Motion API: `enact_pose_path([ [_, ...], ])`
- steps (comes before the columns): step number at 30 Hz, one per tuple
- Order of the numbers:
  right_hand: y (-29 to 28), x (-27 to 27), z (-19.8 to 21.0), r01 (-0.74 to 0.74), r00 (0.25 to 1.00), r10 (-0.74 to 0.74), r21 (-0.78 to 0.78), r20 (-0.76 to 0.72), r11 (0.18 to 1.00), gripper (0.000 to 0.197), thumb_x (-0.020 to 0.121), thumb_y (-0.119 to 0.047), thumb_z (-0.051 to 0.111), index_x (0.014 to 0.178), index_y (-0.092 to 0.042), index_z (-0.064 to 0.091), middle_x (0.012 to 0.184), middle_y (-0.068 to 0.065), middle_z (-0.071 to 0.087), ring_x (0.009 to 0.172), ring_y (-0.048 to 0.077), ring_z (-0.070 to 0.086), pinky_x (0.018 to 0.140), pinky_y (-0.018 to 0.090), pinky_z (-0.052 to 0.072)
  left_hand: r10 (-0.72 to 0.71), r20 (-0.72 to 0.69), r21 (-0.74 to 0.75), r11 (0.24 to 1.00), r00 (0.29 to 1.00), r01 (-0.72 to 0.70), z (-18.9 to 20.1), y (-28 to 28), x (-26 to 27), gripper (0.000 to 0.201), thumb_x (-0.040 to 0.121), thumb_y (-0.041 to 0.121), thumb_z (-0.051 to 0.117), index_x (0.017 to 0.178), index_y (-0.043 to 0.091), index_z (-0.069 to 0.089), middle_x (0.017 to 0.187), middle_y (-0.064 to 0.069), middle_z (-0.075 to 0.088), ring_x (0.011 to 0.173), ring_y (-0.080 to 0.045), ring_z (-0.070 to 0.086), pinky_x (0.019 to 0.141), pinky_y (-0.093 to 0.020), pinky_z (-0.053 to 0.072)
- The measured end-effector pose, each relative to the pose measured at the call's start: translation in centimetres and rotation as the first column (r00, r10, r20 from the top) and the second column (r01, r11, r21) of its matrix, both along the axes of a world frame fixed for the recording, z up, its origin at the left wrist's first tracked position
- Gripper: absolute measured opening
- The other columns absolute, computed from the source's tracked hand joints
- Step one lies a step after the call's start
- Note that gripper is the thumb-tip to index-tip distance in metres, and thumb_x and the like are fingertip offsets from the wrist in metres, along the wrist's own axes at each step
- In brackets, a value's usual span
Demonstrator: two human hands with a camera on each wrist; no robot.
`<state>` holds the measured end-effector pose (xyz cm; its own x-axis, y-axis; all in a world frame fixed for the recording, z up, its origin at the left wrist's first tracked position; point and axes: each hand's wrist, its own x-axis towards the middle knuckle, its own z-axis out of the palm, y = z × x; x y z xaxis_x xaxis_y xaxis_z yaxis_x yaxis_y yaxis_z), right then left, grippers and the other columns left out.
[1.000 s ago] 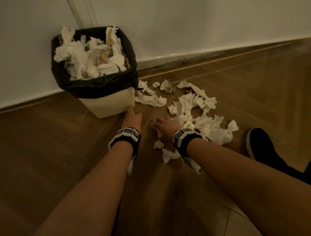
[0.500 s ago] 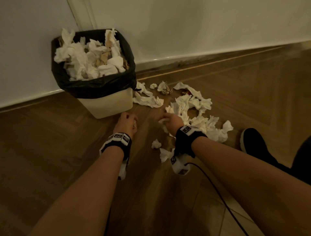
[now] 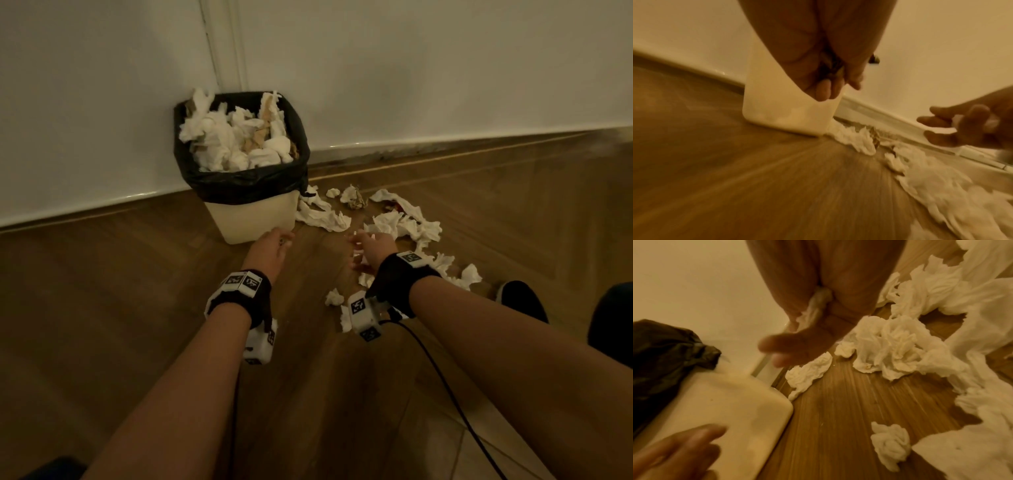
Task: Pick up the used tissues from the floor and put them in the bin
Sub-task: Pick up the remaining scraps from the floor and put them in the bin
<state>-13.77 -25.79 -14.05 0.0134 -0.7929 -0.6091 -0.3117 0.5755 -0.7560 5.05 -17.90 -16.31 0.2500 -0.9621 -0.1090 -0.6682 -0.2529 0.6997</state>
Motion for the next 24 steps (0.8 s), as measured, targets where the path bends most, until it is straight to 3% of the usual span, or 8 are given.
enact_pose_path([
  [4,0.8,1.3,2.9,-0.068,0.996,0.063,-0.078,-0.068,0.995,0.045,0.092,-0.049,0.05,0.063,-0.015,0.054,0.058,0.001,0.055,0.036,0.011,0.048,0.037,0.016,0.036,0.048,0.047,-0.122,0.992,0.998,-0.042,4.3,0.8,1.5,0.043,0.092,0.045,0.048,0.059,0.018,0.047,0.063,0.001,0.046,0.061,-0.014,0.045,0.062,-0.028,0.036],
  [7,0.7,2.5,5.2,-0.088,0.994,0.076,-0.162,-0.078,0.983,0.058,0.092,-0.059,0.036,0.055,-0.015,0.044,0.053,0.001,0.044,0.046,0.015,0.041,0.046,0.022,0.033,0.124,0.095,-0.189,0.976,0.988,-0.105,7.7,1.4,1.9,0.057,0.094,0.047,0.042,0.044,0.02,0.037,0.044,0.003,0.036,0.044,-0.012,0.036,0.05,-0.025,0.026],
  [12,0.4,4.2,9.3,-0.147,0.989,0.137,-0.25,-0.056,0.957,0.043,0.102,-0.035,0.024,0.064,-0.02,0.038,0.067,0.004,0.044,0.058,0.018,0.044,0.055,0.026,0.039,0.203,0.184,-0.241,0.958,0.962,-0.156,12.8,0.7,1.2,0.063,0.101,0.037,0.022,0.052,0.007,0.047,0.054,-0.005,0.048,0.057,-0.022,0.049,0.062,-0.03,0.037],
  [15,0.1,5.6,12.0,-0.166,0.985,0.138,-0.351,-0.103,0.922,0.039,0.103,-0.028,0.024,0.067,-0.024,0.039,0.097,0.017,0.056,0.076,0.025,0.057,0.067,0.03,0.046,0.242,0.089,-0.263,0.941,0.966,-0.211,15.3,0.0,1.0,0.06,0.102,0.035,0.02,0.062,0.004,0.051,0.065,-0.014,0.054,0.063,-0.025,0.05,0.063,-0.031,0.036],
  [17,-0.2,6.8,14.1,-0.133,0.988,0.091,-0.398,-0.121,0.908,0.025,0.101,-0.018,0.032,0.086,-0.02,0.052,0.121,0.017,0.058,0.107,0.03,0.058,0.086,0.033,0.047,0.283,0.03,-0.269,0.926,0.959,-0.265,16.8,-0.4,1.7,0.062,0.102,0.038,0.018,0.061,0.005,0.051,0.067,-0.015,0.055,0.064,-0.025,0.05,0.064,-0.032,0.039],
  [19,-0.6,8.0,15.6,-0.141,0.983,0.071,-0.449,-0.168,0.882,0.024,0.096,-0.006,0.04,0.117,-0.009,0.051,0.13,0.009,0.054,0.117,0.025,0.053,0.095,0.031,0.042,0.317,0.02,-0.265,0.916,0.948,-0.301,17.9,-0.9,2.7,0.065,0.101,0.041,0.016,0.064,0.004,0.055,0.069,-0.013,0.055,0.068,-0.025,0.052,0.068,-0.032,0.04],
  [21,-1.2,9.2,16.5,-0.163,0.984,0.098,-0.522,-0.151,0.837,0.023,0.097,-0.01,0.04,0.114,-0.003,0.055,0.116,0.011,0.06,0.104,0.024,0.056,0.089,0.032,0.042,0.304,0.074,-0.266,0.924,0.95,-0.275,18.9,-1.3,4.0,0.066,0.1,0.044,0.015,0.072,0.005,0.06,0.075,-0.012,0.058,0.071,-0.024,0.052,0.069,-0.03,0.039],
  [24,-1.9,11.1,17.0,-0.171,0.984,0.171,-0.532,-0.049,0.829,0.026,0.097,-0.021,0.042,0.08,-0.005,0.054,0.078,0.009,0.052,0.072,0.02,0.047,0.068,0.028,0.041,0.224,0.114,-0.249,0.95,0.968,-0.19,19.7,-1.6,5.7,0.045,0.099,0.042,0.026,0.087,0.011,0.056,0.092,-0.009,0.057,0.083,-0.027,0.054,0.073,-0.032,0.038],
])
